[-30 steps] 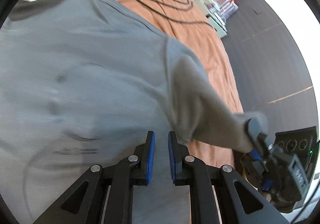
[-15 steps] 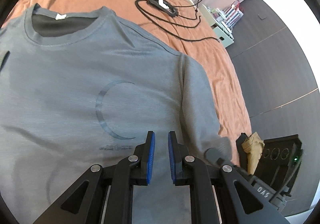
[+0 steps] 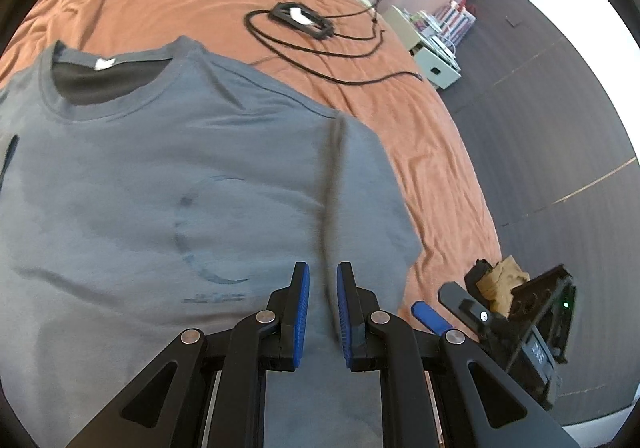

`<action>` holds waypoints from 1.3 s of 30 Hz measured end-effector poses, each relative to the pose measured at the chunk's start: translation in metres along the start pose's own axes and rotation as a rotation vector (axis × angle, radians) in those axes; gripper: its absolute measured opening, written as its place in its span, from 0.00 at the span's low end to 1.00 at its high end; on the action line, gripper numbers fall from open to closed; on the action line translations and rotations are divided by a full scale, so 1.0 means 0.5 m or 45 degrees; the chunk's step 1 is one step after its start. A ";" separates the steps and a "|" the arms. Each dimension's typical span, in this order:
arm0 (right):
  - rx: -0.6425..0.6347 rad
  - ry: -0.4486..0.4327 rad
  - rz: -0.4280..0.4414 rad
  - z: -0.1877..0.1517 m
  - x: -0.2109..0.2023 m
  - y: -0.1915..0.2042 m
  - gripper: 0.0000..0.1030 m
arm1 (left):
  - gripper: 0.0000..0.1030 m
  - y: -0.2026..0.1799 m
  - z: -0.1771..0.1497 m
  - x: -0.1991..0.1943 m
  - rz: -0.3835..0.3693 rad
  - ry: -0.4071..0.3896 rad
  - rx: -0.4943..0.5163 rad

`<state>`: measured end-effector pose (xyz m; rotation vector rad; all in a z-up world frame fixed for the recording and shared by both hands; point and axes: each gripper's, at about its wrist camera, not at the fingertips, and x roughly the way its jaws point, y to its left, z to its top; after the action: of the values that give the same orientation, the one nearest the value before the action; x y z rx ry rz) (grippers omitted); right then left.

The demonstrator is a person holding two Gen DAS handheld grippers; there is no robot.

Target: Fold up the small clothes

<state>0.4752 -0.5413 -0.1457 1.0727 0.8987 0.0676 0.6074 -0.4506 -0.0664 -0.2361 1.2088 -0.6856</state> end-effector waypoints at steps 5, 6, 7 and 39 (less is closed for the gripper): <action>0.128 -0.045 -0.007 0.021 0.000 -0.048 0.75 | 0.13 0.002 0.002 0.034 0.011 0.025 -0.012; 0.141 -0.047 0.005 0.021 0.007 -0.051 0.73 | 0.13 0.005 0.002 0.038 0.015 0.026 -0.011; 0.156 -0.048 0.016 0.024 0.007 -0.061 0.70 | 0.13 0.008 0.003 0.042 0.023 0.027 -0.009; -0.290 0.045 -0.007 0.004 0.200 0.237 0.04 | 0.53 0.232 0.007 -0.061 0.057 -0.060 -0.180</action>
<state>0.5849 -0.4364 -0.1131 0.8591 0.9027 0.1808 0.6468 -0.3426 -0.1011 -0.3399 1.2152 -0.5536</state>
